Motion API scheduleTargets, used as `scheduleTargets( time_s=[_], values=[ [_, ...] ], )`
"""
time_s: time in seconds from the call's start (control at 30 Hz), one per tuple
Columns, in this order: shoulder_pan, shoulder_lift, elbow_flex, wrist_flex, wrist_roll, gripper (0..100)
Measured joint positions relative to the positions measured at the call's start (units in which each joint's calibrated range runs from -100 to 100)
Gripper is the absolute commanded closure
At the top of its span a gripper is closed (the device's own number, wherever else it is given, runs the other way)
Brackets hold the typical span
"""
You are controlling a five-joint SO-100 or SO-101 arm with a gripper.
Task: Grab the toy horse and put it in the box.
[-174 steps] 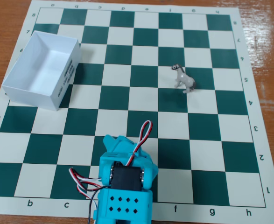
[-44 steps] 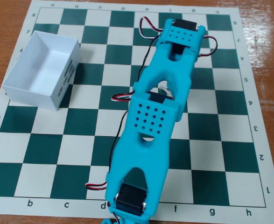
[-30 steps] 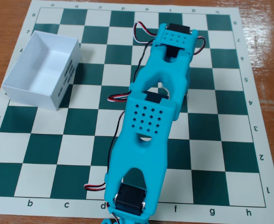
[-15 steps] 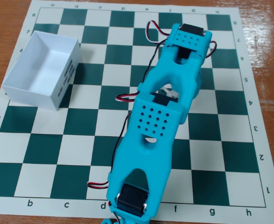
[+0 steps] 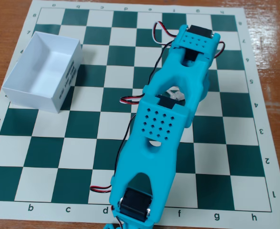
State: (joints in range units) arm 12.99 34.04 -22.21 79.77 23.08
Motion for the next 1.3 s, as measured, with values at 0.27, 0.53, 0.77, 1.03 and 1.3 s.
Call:
scheduleTargets(
  time_s=[0.27, 0.53, 0.77, 1.03, 1.3],
  values=[
    [0.0, 0.77, 2.09, -2.36, 0.1, 68],
    [0.0, 3.32, 2.36, -3.77, 0.16, 72],
    [-0.37, 4.0, 2.18, -4.64, 0.21, 100],
    [-0.37, 3.32, 2.72, -5.08, 1.04, 100],
    [-5.53, -9.96, 9.79, -5.87, 1.56, 100]
  ],
)
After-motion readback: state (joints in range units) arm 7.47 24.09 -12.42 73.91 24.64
